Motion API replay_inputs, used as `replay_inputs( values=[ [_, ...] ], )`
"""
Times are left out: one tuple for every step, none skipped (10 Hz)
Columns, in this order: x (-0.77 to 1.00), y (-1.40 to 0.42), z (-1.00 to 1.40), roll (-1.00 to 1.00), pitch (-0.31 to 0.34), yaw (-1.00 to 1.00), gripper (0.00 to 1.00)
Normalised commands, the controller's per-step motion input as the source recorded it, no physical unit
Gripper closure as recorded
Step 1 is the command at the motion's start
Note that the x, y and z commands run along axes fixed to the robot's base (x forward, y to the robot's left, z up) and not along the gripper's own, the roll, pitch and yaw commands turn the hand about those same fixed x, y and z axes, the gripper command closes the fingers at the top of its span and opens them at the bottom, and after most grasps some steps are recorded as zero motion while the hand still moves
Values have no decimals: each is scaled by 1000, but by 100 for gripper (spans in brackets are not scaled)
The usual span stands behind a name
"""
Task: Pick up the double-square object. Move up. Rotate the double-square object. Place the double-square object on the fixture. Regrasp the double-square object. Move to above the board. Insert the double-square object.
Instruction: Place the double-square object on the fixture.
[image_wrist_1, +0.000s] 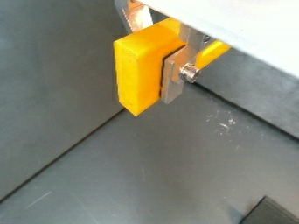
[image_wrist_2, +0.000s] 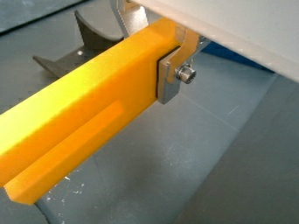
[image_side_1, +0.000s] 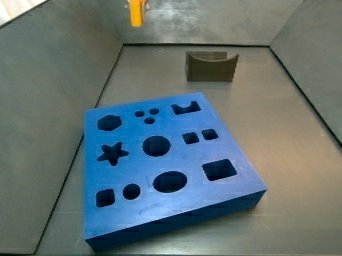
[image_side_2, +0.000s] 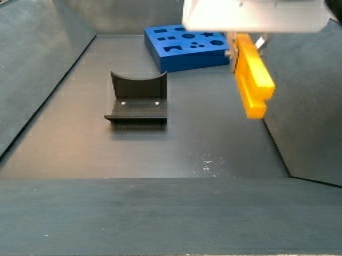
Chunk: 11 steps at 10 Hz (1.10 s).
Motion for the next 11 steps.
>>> replay_inputs(
  values=[
    [-18, 9, 772, 99, 65, 11, 100],
    [-14, 8, 669, 102, 73, 15, 100],
    [-9, 7, 563, 103, 77, 20, 100],
    [-7, 6, 458, 105, 82, 24, 100],
    [-4, 6, 321, 107, 86, 29, 100],
    [-4, 3, 214, 100, 86, 29, 100],
    [1000, -147, -35, -89, -73, 260, 100],
    [1000, -146, -64, -90, -64, 252, 100],
    [1000, -126, -64, -97, -49, 173, 100],
    [1000, -114, -58, -103, -37, 117, 100],
    [1000, -108, -58, -97, -24, 82, 100]
  ],
)
